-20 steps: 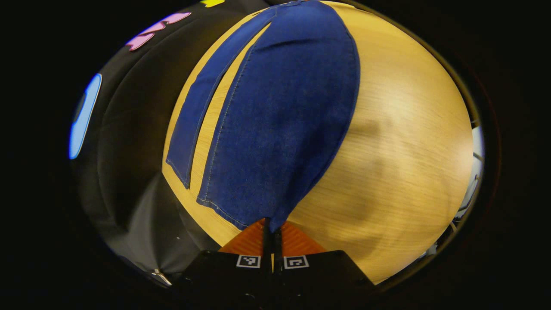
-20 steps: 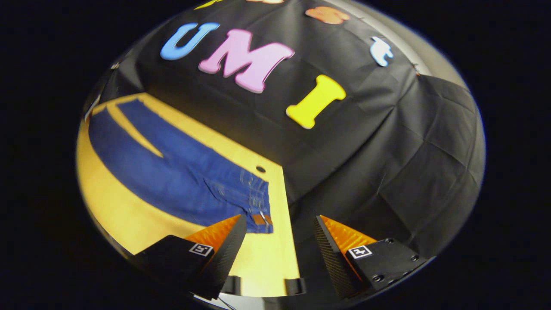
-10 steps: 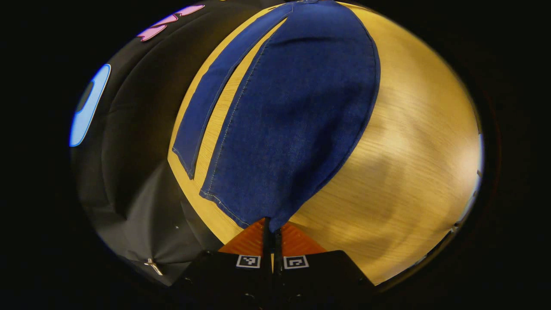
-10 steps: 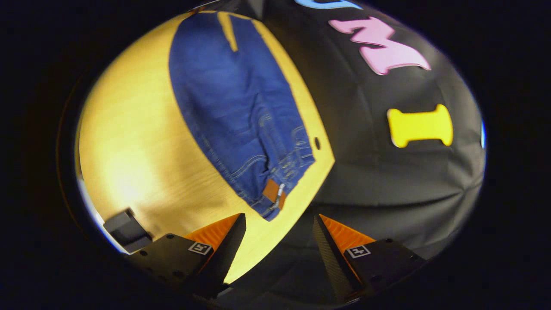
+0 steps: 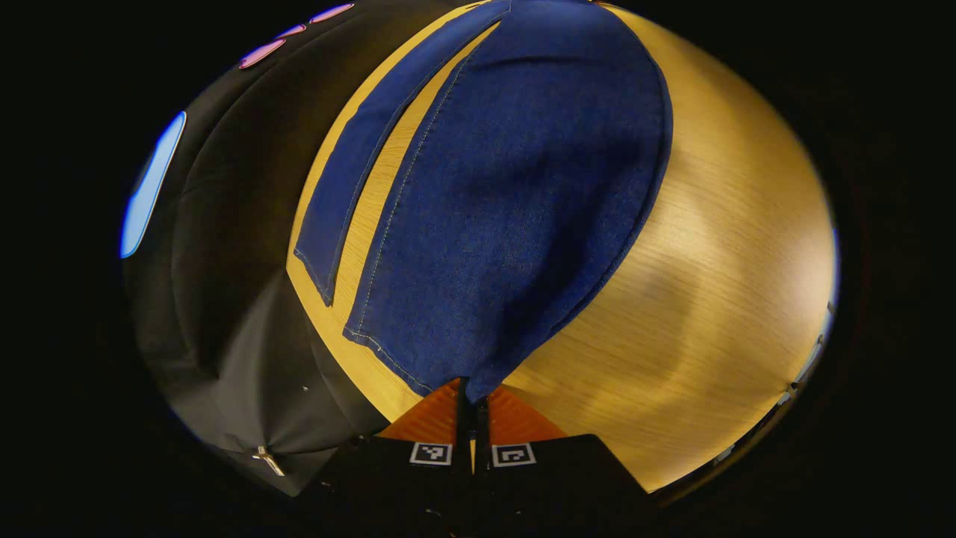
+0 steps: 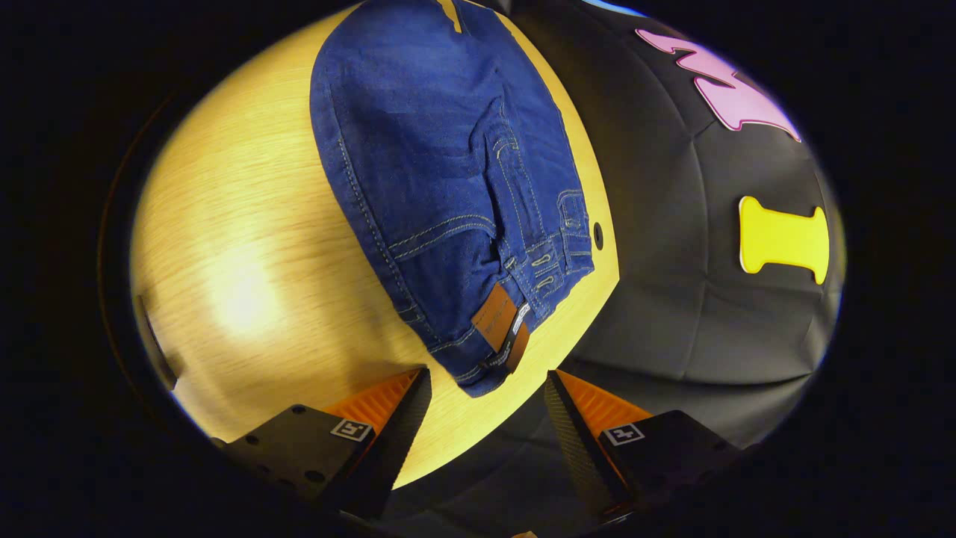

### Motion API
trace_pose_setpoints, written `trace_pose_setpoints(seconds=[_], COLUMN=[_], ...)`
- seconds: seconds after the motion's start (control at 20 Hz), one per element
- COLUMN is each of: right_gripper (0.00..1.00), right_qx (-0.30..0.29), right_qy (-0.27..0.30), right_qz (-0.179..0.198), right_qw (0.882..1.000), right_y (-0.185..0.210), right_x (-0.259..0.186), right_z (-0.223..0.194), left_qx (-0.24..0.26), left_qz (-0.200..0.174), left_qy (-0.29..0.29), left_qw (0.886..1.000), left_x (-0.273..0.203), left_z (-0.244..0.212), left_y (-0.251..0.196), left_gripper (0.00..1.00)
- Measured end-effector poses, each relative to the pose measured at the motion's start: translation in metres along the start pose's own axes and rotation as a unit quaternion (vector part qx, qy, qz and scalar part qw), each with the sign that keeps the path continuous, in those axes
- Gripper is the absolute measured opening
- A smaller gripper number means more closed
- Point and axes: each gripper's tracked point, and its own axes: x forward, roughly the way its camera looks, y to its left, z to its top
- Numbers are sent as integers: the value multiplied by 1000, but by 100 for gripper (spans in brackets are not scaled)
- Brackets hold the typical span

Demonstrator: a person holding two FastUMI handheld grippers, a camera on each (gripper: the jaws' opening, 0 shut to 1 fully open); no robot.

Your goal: Grasp the waist and the cuffs of the jeans and fold them to make the two legs overlap; first hold the waist and fold one-third of the jeans toward the cuffs, then hold the cuffs and fold the remaining one-third in the same direction to finish folding.

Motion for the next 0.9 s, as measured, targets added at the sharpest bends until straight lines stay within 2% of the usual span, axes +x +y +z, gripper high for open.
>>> trace_pose_setpoints(seconds=[0.2,0.55,0.7,0.8,0.9], right_gripper=[94,86,31,28,15], right_qx=[-89,-96,-121,-123,-106], right_qy=[-51,-68,-60,-47,-27], right_qz=[5,-13,-9,-12,5], right_qw=[995,993,991,991,994], right_y=[0,-21,-11,-9,-5], right_x=[8,45,49,49,42], right_z=[24,44,47,44,44], left_qx=[-5,-12,-16,-29,-41], left_qz=[3,17,21,26,44], left_qy=[4,3,8,12,15], left_qw=[1000,1000,1000,999,998], left_x=[0,0,1,1,3], left_z=[1,1,2,3,3], left_y=[0,2,1,1,4], left_gripper=[5,5,6,5,6])
